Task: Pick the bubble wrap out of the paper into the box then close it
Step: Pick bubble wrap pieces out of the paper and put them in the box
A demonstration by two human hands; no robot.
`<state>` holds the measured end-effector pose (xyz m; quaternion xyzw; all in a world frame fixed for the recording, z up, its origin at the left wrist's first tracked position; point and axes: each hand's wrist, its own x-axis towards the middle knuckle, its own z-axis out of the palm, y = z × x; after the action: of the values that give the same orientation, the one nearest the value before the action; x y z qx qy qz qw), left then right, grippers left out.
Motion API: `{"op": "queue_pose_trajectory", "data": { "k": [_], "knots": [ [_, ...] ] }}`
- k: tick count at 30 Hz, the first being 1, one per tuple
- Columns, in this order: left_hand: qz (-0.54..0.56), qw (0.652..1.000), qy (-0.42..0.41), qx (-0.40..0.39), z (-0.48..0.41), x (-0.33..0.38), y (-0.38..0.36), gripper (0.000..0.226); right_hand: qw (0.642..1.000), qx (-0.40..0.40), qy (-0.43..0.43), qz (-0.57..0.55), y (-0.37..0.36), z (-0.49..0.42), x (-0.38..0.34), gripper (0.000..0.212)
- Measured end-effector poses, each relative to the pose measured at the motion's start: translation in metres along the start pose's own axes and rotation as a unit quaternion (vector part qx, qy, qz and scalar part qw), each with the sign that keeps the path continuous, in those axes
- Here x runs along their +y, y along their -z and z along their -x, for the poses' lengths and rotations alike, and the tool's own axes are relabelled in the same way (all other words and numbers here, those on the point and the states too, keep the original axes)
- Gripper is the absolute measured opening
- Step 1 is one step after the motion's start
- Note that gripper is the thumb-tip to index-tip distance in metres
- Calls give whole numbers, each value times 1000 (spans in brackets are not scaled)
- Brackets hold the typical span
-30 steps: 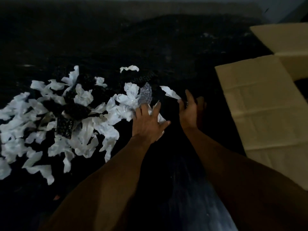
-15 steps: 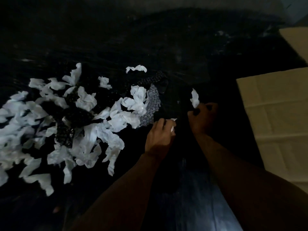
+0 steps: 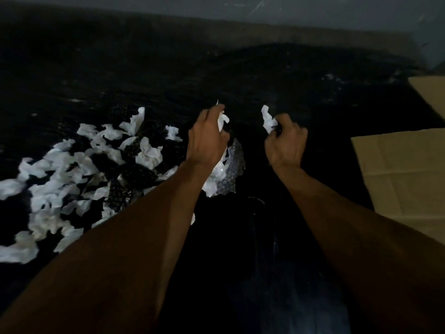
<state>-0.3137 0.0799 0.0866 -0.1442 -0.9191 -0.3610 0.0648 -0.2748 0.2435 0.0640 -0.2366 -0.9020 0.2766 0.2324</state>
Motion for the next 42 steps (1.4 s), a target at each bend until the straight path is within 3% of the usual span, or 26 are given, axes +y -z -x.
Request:
{"op": "queue_pose_trajectory", "data": {
  "k": [5, 8, 11, 14, 19, 23, 27, 35, 42],
  "knots": [
    [-120, 982, -60, -130, 6, -55, -25, 54, 988, -135, 53, 56, -37, -4, -4, 42],
    [-199, 970, -87, -106, 23, -84, -40, 56, 970, -205, 79, 104, -51, 36, 8, 45],
    [-193, 975, -82, -76, 36, -92, -45, 51, 964, -152, 158, 153, -61, 70, 30, 48],
    [-160, 979, -105, -73, 34, -89, -44, 39, 974, -113, 186, 63, -62, 70, 40, 31],
    [-144, 977, -66, -142, 37, -59, -27, 29, 988, -138, 71, -18, -35, 64, 31, 17],
    [-105, 986, -69, -107, 39, -31, -8, 24, 988, -135, -30, -65, -2, 59, 17, 22],
    [-51, 994, -77, -61, 29, 3, 26, 34, 978, -140, -81, -131, 34, 53, -9, 30],
    [-43, 991, -124, -11, 30, 46, 94, 57, 959, -123, 17, -255, 111, 41, -55, 35],
    [19, 990, -126, 53, 62, 79, 125, 33, 953, -119, 83, -267, 164, 46, -63, 30]
  ]
}}
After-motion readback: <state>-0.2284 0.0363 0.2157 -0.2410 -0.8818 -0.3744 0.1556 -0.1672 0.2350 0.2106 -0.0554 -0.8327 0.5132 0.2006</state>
